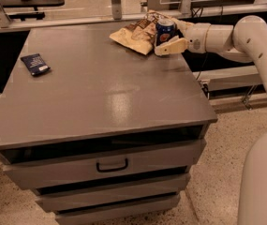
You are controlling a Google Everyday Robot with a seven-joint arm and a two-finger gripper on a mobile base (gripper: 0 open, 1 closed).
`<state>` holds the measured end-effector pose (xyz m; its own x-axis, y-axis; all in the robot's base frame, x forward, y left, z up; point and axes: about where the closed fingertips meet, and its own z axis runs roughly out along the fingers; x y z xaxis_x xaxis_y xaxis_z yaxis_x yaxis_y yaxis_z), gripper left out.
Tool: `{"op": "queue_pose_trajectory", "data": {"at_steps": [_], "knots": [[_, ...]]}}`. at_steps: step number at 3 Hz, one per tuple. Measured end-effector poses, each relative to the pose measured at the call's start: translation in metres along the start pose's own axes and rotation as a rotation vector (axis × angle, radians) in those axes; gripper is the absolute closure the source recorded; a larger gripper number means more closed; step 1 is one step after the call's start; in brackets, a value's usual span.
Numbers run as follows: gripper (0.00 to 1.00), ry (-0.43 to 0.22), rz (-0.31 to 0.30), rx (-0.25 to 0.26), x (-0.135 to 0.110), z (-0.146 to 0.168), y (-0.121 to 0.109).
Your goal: Move pepsi can near brown chip bag
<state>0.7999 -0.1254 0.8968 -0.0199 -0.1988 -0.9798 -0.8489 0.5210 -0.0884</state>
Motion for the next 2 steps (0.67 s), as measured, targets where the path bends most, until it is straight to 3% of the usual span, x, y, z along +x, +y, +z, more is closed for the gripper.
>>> {"op": "queue_pose_trajectory", "data": {"at_steps": [1,2], "knots": [[0.00,0.023,-0.075,-0.002,-0.025,-0.038,0.026],[0.00,0.034,-0.178,0.004,-0.063,-0.100,0.079]]}}
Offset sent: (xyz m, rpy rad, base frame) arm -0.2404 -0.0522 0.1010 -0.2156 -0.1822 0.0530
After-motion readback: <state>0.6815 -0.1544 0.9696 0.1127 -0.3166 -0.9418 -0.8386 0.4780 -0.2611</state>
